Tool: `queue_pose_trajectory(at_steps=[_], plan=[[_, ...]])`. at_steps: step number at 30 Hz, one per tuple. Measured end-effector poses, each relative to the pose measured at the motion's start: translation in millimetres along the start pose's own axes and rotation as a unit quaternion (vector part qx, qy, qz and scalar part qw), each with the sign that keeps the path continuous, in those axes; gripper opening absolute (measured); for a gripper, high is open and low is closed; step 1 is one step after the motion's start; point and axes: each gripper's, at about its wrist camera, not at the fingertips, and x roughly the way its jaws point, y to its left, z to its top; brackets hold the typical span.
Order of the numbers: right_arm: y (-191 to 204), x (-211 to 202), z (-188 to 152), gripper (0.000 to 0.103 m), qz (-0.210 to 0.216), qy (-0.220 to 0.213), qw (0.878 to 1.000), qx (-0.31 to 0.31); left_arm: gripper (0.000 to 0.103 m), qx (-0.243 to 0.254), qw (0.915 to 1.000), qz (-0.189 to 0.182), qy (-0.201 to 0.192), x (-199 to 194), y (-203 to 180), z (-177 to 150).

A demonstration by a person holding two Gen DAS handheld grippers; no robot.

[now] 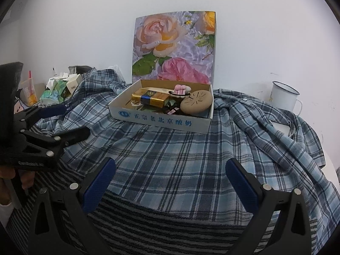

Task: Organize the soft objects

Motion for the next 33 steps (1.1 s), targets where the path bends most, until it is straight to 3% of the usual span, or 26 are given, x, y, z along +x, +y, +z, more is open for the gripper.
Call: queue_pose_trajectory(at_steps=[33], plan=[[3.0,3.0,0.6,0.103,-0.003,0.007,1.000,-0.012,0.103,0.024,0.9997,0.008,-0.005,-3.7,-2.3,0.0]])
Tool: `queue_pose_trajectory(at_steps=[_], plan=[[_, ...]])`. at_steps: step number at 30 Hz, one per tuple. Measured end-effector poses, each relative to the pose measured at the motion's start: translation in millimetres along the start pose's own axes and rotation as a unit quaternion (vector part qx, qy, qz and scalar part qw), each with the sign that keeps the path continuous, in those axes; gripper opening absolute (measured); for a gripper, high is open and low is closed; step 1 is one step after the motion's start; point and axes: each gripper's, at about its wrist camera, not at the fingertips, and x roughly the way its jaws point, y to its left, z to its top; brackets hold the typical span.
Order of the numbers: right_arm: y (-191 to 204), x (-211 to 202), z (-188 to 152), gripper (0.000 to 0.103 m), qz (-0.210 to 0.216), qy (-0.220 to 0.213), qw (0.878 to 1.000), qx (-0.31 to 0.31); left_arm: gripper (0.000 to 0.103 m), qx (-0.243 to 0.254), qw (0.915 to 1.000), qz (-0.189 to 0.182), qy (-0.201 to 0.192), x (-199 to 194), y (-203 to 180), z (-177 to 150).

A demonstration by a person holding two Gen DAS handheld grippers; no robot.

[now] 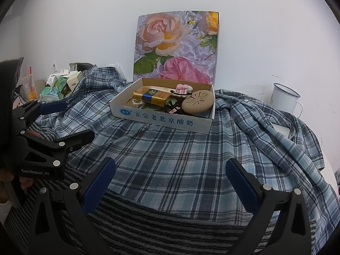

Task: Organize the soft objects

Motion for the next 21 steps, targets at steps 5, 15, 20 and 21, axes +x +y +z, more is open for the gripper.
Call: queue_pose_trajectory(at_steps=[5,15,20,21], plan=[[0.1,0.3,0.0,0.103,0.000,0.001,1.000,-0.001,0.103,0.000,1.0000,0.000,0.001,0.1,-1.3,-0.2],[-0.3,1.4,-0.7,0.103,0.001,0.004,1.000,0.001,0.103,0.001,1.0000,0.000,0.001,0.8,-1.2,-0.2],[-0.7,1.5,-0.5,0.103,0.001,0.004,1.000,0.000,0.103,0.002,1.0000,0.000,0.003,1.8,-0.3,-0.8],[-0.7,1.5,-0.5,0.103,0.001,0.004,1.000,0.000,0.103,0.002,1.0000,0.000,0.002,1.7,-1.0,-0.6]])
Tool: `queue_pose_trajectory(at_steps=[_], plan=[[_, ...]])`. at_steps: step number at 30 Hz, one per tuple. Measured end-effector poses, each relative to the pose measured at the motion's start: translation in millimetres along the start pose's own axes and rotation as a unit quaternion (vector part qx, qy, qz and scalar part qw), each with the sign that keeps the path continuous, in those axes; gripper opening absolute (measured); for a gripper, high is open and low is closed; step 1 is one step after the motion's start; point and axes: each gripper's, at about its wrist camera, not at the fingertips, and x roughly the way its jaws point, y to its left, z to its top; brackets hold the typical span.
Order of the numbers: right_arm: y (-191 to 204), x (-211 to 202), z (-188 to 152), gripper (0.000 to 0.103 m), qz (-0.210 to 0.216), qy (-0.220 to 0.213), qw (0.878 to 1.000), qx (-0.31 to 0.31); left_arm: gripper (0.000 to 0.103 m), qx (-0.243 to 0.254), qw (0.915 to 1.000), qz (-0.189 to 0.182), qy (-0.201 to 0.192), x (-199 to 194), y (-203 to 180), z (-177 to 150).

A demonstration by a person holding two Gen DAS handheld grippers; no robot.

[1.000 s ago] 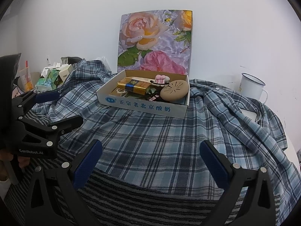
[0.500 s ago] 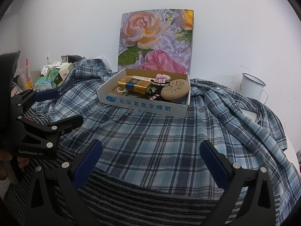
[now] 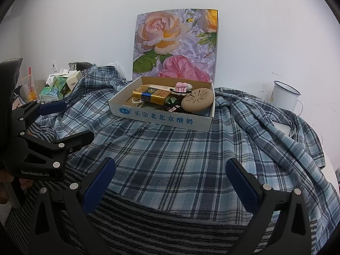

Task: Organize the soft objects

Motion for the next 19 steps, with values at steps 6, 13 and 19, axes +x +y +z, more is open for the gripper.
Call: queue_pose_trajectory(at_steps=[6,13,19], plan=[[0.2,0.4,0.2,0.103,0.000,0.001,1.000,0.001,0.103,-0.002,1.0000,0.000,0.000,0.3,1.2,-0.2],[1.4,1.0,0.4,0.103,0.000,0.003,1.000,0.001,0.103,0.001,1.0000,0.001,0.000,0.1,0.0,-0.1],[1.1,1.2,0.5,0.103,0.001,0.003,1.000,0.001,0.103,0.009,1.0000,0.002,-0.003,0.4,-2.0,-4.5]])
